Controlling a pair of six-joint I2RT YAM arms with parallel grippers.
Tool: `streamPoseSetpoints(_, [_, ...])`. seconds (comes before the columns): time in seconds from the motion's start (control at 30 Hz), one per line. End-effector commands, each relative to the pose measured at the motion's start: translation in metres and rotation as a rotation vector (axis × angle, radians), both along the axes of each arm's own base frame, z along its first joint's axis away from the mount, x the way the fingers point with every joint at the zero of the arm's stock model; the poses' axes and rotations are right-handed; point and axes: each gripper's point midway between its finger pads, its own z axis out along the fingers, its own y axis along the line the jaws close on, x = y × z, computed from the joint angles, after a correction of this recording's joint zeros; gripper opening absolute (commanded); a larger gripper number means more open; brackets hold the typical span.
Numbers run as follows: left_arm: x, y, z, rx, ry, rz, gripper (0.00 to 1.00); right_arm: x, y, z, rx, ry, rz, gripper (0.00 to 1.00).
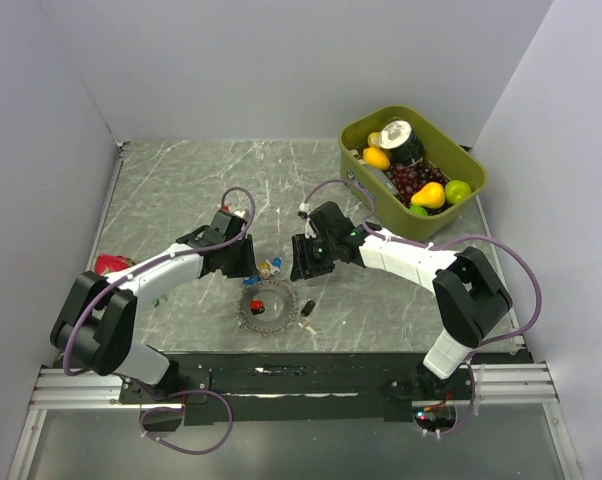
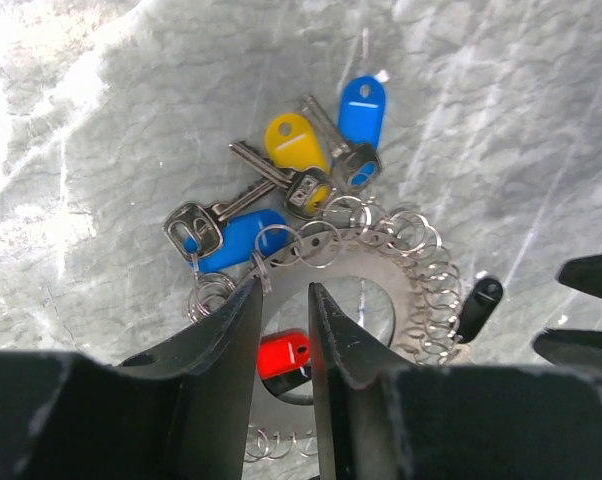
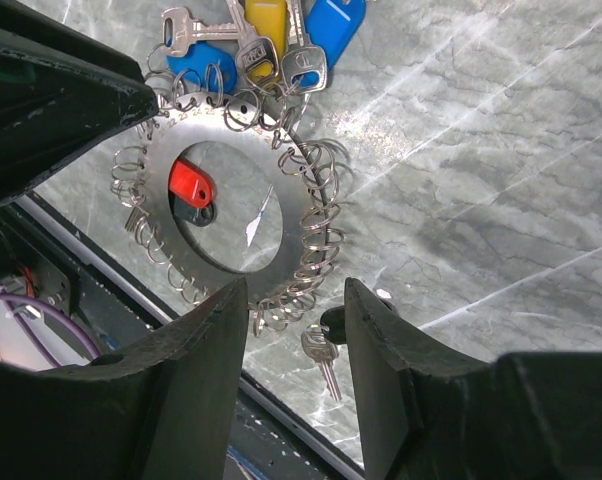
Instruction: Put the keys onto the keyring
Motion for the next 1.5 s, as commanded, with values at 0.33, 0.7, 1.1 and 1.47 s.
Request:
streamPoseSetpoints(0.33, [0.005, -0.005, -0.016, 0.018, 0.042, -0.002, 0.3, 0.004, 0.001, 0.016, 0.036, -0.051, 0.009, 0.51])
streamPoseSetpoints(0.7, [0.004, -0.004, -0.026, 0.053, 0.044, -0.019, 0.08, 0.003, -0.001, 0.019, 0.037, -0.061, 0.009, 0.52])
streamPoseSetpoints(1.1, [0.002, -0.01, 0.019, 0.054, 0.067, -0.099, 0.01, 0.001, -0.002, 0.038, 0.062, -0.112, 0.041, 0.52])
streamPoseSetpoints(1.47, [0.001, -0.021, 0.082, 0.006, -0.042, -0.279, 0.01, -0.01, 0.003, 0.092, 0.215, -0.329, 0.192, 0.64])
